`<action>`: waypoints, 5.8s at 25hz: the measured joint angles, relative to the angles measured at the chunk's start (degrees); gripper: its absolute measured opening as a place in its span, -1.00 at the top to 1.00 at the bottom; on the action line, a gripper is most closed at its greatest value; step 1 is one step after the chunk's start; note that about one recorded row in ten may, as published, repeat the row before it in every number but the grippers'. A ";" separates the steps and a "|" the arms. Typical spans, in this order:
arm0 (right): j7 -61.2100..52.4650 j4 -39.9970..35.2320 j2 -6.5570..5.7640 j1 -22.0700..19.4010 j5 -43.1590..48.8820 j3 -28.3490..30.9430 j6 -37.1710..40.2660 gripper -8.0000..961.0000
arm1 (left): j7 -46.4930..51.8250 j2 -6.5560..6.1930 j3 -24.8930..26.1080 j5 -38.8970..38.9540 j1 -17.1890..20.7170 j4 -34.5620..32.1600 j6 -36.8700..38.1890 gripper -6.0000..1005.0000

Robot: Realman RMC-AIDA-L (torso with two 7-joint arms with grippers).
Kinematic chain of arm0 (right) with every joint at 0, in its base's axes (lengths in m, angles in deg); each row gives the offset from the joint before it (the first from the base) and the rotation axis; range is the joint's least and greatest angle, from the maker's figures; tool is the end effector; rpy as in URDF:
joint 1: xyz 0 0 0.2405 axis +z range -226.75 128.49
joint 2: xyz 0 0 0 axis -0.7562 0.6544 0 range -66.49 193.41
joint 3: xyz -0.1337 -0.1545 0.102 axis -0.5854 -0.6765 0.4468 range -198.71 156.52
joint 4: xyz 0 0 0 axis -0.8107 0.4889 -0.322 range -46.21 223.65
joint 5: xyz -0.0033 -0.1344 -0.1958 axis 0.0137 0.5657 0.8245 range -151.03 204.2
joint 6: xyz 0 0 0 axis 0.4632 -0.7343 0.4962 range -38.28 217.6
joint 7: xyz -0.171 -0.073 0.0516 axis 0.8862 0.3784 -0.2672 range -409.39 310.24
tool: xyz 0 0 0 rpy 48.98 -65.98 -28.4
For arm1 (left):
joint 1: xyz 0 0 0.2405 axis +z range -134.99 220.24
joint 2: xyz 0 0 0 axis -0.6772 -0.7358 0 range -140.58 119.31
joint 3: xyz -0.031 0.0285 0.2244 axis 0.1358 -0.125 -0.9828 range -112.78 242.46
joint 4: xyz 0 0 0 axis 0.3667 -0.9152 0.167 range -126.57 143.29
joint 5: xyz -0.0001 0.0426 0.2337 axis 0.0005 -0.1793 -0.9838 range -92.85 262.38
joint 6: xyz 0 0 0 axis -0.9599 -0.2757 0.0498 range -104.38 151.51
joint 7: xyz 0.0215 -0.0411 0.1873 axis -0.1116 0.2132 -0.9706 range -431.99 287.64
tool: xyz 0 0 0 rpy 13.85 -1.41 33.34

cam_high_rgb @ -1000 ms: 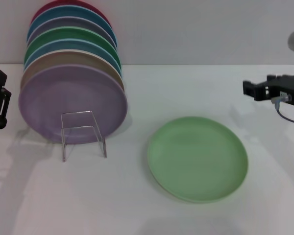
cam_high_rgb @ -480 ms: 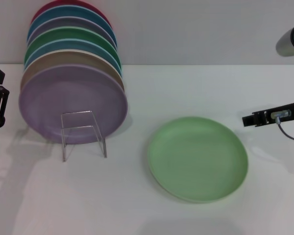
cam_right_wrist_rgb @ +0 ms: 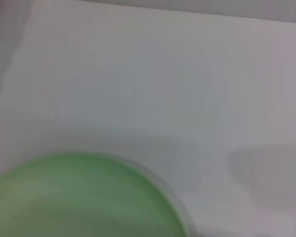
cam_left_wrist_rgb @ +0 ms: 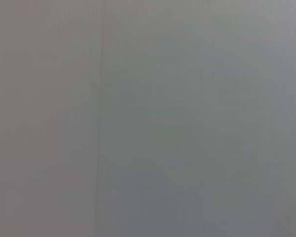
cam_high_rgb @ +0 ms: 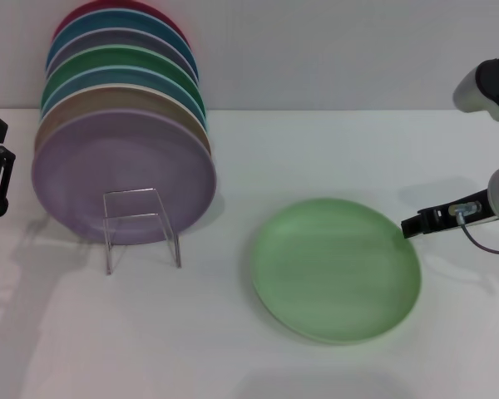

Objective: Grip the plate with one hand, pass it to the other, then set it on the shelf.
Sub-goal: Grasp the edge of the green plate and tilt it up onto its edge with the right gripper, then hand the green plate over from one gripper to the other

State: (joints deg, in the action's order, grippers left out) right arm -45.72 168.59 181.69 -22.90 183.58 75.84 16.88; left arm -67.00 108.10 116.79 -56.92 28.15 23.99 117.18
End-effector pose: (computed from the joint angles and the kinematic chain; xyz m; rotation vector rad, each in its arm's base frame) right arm 0.2185 0.4052 -0.0062 -2.0282 1.3313 -0.2357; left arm -0.2692 0.3132 0.0170 -1.4757 -0.1955 -1.0038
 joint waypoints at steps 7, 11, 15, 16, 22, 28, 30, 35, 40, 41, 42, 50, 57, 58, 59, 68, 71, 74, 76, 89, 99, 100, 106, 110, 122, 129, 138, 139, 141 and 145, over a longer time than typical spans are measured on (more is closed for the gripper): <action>1.12 -3.32 0.40 1.64 -0.64 0.22 0.38 -0.21 | -0.09 0.00 -0.03 -0.04 -0.12 -0.01 0.10 -0.13; 1.56 -4.62 0.49 2.15 -0.74 0.25 0.51 -0.21 | -0.09 0.00 0.06 -0.13 -0.11 0.01 0.17 -0.13; 2.10 -5.95 0.51 2.47 -1.73 0.34 0.65 -0.20 | -0.09 0.04 0.16 -0.24 -0.11 0.02 0.30 -0.13; 2.20 -6.27 0.51 2.54 -1.95 0.35 0.75 -0.20 | -0.09 0.05 0.16 -0.25 -0.11 0.01 0.33 -0.13; 2.80 -7.75 0.51 3.09 -2.14 0.35 1.07 -0.17 | -0.09 0.08 0.17 -0.23 -0.11 0.01 0.52 -0.13; 2.93 -8.76 0.51 3.20 -2.14 0.36 0.68 0.16 | -0.09 0.09 0.08 -0.21 -0.04 0.01 0.97 -0.13; 2.96 -9.21 0.51 3.21 -2.14 0.37 0.67 0.31 | -0.09 0.09 -0.01 -0.13 -0.02 0.00 1.13 -0.13; 3.00 -9.66 0.51 3.18 -2.14 0.36 0.73 0.40 | -0.08 0.09 -0.09 -0.06 0.10 -0.11 1.63 -0.13; 3.70 -9.26 0.51 2.89 -2.14 0.19 0.71 0.49 | -0.08 0.04 -0.09 -0.13 0.23 -0.09 1.97 -0.13; 4.00 -9.01 0.51 2.81 -2.14 0.08 0.71 0.51 | -0.08 0.03 -0.09 -0.14 0.24 -0.11 2.07 -0.13; 4.30 -8.72 0.52 2.73 -2.14 0.00 0.72 0.52 | -0.08 0.03 -0.10 -0.14 0.25 -0.12 2.14 -0.13; 5.27 -7.55 0.67 2.52 -2.13 -0.18 1.02 0.73 | -0.08 0.00 -0.05 -0.18 0.40 0.02 2.35 -0.13; 5.47 -2.04 0.74 0.00 -2.13 -0.25 2.09 0.90 | -0.08 0.00 0.04 -0.23 0.42 0.01 2.73 -0.13; 5.47 -0.65 0.76 -0.67 -2.13 -0.27 2.42 0.90 | -0.08 0.00 0.06 -0.26 0.42 0.01 2.83 -0.13; 5.47 0.86 0.76 -1.40 -2.13 -0.37 2.91 0.91 | -0.08 0.00 0.08 -0.27 0.42 0.01 2.93 -0.13; 6.55 8.88 0.87 -8.17 -1.41 -6.29 15.75 0.93 | -0.08 0.00 0.18 -0.43 0.36 -0.09 3.29 -0.13; 6.62 10.22 0.87 -10.37 0.32 -8.85 21.78 0.94 | -0.08 -0.05 0.17 -0.44 0.40 -0.10 3.41 -0.13; 6.31 11.06 0.92 -13.03 3.22 -11.95 29.15 0.94 | -0.08 -0.07 0.17 -0.44 0.44 -0.10 3.64 -0.13; 6.18 11.14 0.96 -14.55 4.85 -13.88 34.40 0.95 | -0.08 -0.09 0.17 -0.44 0.44 -0.15 3.71 -0.13; 6.00 0.57 1.16 -21.42 7.93 -19.97 70.97 0.94 | -0.08 -0.07 -0.11 -0.43 0.40 -0.69 3.71 -0.13; 5.98 -20.91 1.22 -20.46 3.31 -25.38 105.11 0.95 | 1.18 -0.01 -5.90 -0.41 2.32 -0.01 8.86 -0.13; 5.98 -22.56 1.20 -20.49 3.12 -26.22 108.68 0.95 | 1.56 0.02 -7.34 -0.45 2.41 0.00 9.12 -0.13; 6.35 -33.32 1.49 -20.63 -0.72 -32.49 128.63 0.95 | 3.45 0.27 -17.40 -0.32 2.50 1.06 8.64 -0.13; 6.92 -38.03 1.33 -20.70 -5.69 -38.08 137.45 0.95 | 3.47 0.31 -21.91 -0.16 2.73 2.67 6.70 -0.13; 15.64 -49.81 1.63 -17.22 -19.06 -53.94 150.82 0.95 | 3.55 0.25 -27.84 -0.44 1.21 5.45 -2.79 -0.13; 19.78 -50.19 1.66 -18.27 -21.31 -60.46 153.45 0.95 | 3.60 0.26 -29.02 -0.44 -0.12 7.63 -8.68 -0.12; 31.79 -47.05 1.65 -19.45 -31.92 -72.89 157.89 0.94 | 3.61 0.39 -29.18 -0.42 -1.89 9.75 -15.49 -0.12; 32.85 -46.74 1.65 -19.45 -33.00 -73.91 158.37 0.94 | 3.61 0.39 -29.18 -0.37 -2.05 9.91 -16.06 -0.12; 35.09 -46.16 1.65 -19.51 -34.84 -75.87 159.35 0.95 | 3.61 0.38 -29.07 -0.19 -2.37 10.25 -17.26 -0.12; 39.38 -44.98 1.65 -20.51 -37.41 -79.51 162.19 0.95 | 3.61 0.36 -28.70 -0.06 -2.98 10.66 -18.40 -0.12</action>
State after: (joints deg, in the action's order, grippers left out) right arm -6.34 123.61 183.34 -43.40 146.16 -3.67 179.06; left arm -63.39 108.46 88.08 -56.98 25.17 34.66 98.78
